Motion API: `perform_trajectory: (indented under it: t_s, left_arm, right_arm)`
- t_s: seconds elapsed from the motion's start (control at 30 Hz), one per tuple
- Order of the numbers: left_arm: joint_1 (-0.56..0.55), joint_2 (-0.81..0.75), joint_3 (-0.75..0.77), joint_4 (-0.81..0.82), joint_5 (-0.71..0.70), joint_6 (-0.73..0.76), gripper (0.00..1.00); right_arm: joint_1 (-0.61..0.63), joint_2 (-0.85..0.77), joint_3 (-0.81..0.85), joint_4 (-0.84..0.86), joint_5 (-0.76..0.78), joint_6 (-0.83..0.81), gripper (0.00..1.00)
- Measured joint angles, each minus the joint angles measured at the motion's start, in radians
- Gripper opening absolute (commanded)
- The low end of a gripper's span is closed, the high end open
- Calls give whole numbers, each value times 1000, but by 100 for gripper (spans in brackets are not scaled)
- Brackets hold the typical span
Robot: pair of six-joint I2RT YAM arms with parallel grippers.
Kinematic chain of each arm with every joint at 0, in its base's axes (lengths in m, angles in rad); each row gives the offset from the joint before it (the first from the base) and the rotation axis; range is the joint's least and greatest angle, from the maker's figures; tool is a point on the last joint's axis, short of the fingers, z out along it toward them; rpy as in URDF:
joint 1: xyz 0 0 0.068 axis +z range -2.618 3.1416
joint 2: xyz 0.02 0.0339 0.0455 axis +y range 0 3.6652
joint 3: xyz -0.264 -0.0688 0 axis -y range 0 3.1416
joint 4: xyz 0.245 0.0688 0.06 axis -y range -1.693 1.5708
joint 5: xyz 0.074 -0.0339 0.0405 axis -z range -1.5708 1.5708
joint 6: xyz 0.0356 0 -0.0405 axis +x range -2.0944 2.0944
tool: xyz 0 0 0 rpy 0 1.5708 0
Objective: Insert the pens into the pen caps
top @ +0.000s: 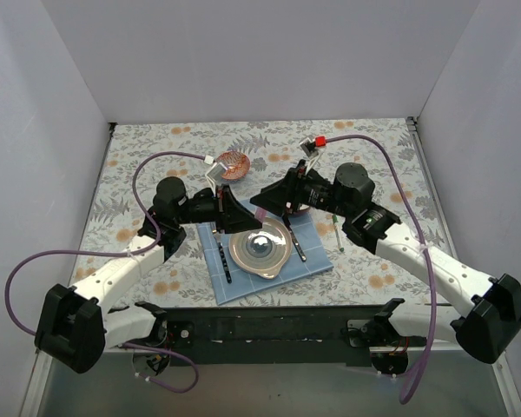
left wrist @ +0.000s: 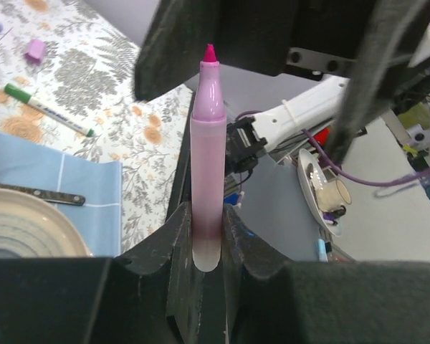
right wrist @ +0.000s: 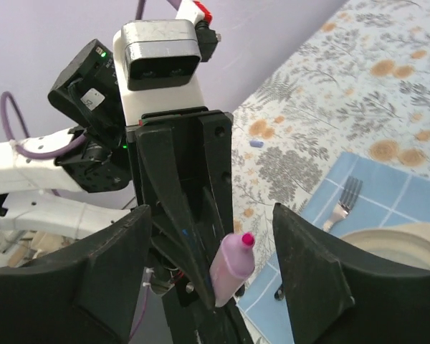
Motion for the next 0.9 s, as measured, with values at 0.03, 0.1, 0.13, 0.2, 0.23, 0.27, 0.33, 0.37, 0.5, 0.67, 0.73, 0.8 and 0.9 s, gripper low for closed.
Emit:
perform_trajectory:
  t_s: [0.03,0.1,0.13,0.2,0.23,0.27,0.33,0.37,0.5,0.67,0.73,0.8,0.9]
  left_arm:
    - [0,5,3,-17,-13,13,0]
    - [0,18,26,-89,-49,51,0]
    - [0,24,47,-134,-77,79,0]
    - [-2,41,113,-264,-165,139,0]
    - [-3,52,153,-321,-217,172,0]
    - [-3,62,188,-374,-267,205,0]
    - [-3,69,227,-450,-347,258,0]
    - [-2,64,228,-473,-384,278,0]
    - [-1,21,178,-512,-486,317,0]
    - [0,-81,77,-496,-524,338,0]
    - [0,-99,60,-486,-504,342,0]
    - [0,-94,60,-473,-468,350,0]
    - [0,-59,73,-473,-397,365,0]
  right_arm:
    - [-1,-12,0,-24,15,-3,77]
    - [-9,-48,2,-103,67,-7,76]
    - [-15,-66,3,-141,95,-9,76]
    - [-29,-98,5,-222,146,-15,76]
    - [-39,-114,5,-267,174,-18,75]
    - [-48,-126,5,-310,200,-21,75]
    - [-71,-144,5,-397,254,-26,74]
    - [-82,-150,5,-436,288,-29,71]
    - [-134,-157,2,-587,482,-5,63]
    - [-262,-85,12,-813,737,127,58]
    - [-326,-22,14,-874,783,171,57]
    - [-406,53,14,-929,796,224,55]
    - [-516,169,19,-996,792,309,54]
